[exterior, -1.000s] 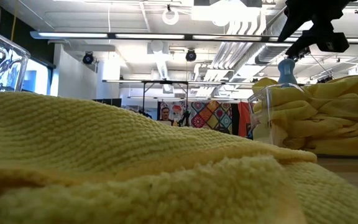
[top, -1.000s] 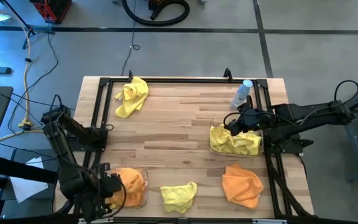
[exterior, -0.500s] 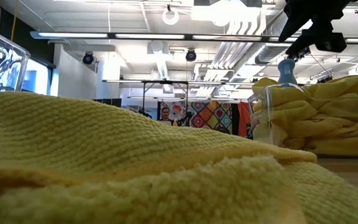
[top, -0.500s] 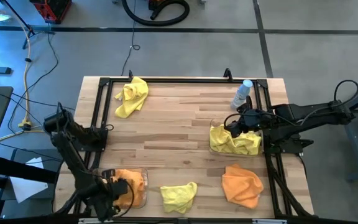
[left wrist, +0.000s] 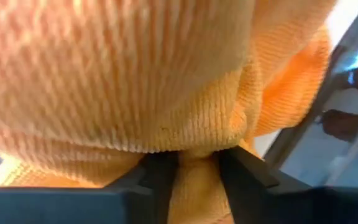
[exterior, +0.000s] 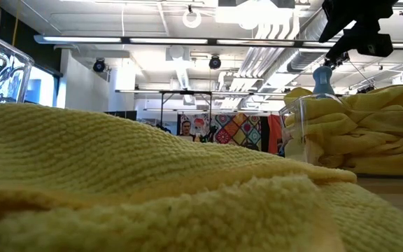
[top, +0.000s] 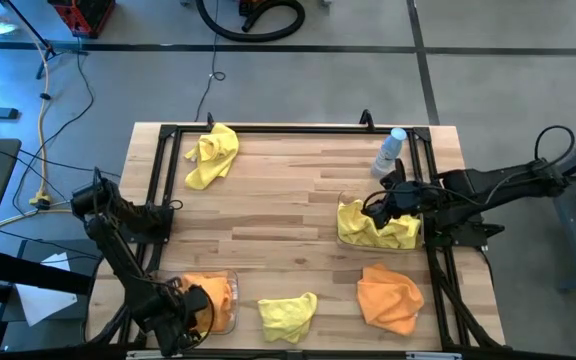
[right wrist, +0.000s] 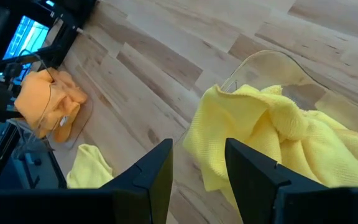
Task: Sort microfiber towel by color & place in baskets
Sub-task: Put the orange microfiber cloth into the left transparent bin, then put the yellow microfiber cloth into the right transparent bin
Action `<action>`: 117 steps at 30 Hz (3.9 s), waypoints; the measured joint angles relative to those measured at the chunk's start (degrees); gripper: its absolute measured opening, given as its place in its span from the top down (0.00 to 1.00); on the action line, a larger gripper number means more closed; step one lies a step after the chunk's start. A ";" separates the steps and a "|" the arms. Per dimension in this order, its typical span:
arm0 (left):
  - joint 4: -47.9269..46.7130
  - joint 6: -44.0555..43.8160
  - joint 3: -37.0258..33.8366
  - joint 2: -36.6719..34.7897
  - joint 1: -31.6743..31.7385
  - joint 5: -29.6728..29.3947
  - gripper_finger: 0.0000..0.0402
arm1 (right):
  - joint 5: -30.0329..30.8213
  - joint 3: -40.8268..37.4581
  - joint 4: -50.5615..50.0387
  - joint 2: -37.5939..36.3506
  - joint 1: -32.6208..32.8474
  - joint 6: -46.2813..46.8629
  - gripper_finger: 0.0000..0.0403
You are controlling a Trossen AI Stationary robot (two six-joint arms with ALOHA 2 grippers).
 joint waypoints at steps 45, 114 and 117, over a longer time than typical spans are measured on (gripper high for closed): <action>-5.92 1.23 5.06 4.17 9.27 -7.04 0.73 | 1.51 0.00 0.11 0.00 1.97 -1.53 0.65; -17.53 71.13 16.34 -13.31 88.39 -11.72 0.86 | 17.38 -0.02 -1.12 -0.02 0.18 -12.99 0.65; -16.64 69.76 16.34 -13.29 94.01 -11.61 0.86 | 18.31 -0.02 -1.12 -0.02 -0.63 -11.72 0.65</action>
